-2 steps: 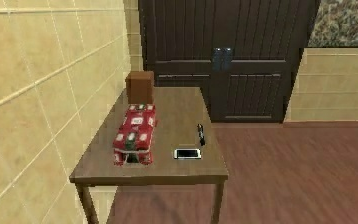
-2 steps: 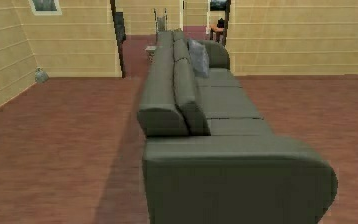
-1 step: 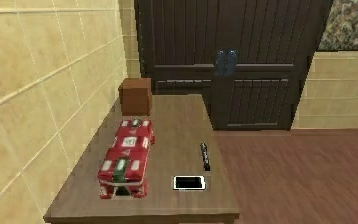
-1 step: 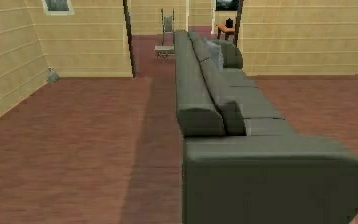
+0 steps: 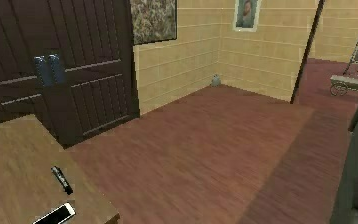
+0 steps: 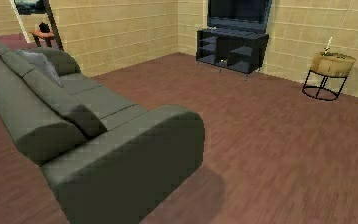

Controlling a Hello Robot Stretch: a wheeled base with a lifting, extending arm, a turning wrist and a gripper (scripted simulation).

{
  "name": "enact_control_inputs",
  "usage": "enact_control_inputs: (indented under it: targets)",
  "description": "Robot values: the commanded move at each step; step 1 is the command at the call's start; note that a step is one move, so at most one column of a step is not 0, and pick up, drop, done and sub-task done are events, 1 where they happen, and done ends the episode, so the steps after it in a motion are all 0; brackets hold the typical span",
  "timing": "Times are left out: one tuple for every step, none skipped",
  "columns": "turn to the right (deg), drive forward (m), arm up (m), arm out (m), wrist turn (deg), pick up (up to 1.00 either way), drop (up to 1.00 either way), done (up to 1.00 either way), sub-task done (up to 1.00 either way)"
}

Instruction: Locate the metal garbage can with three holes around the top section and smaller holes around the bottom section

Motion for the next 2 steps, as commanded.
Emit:
enact_control_inputs:
  targets:
    - [15.0,0.00,0.00,0.00,0.0,0.00,0.00,0.00,0.00]
    - [0.0,0.60,0.00,0.00,0.0,0.00,0.00,0.00,0.00]
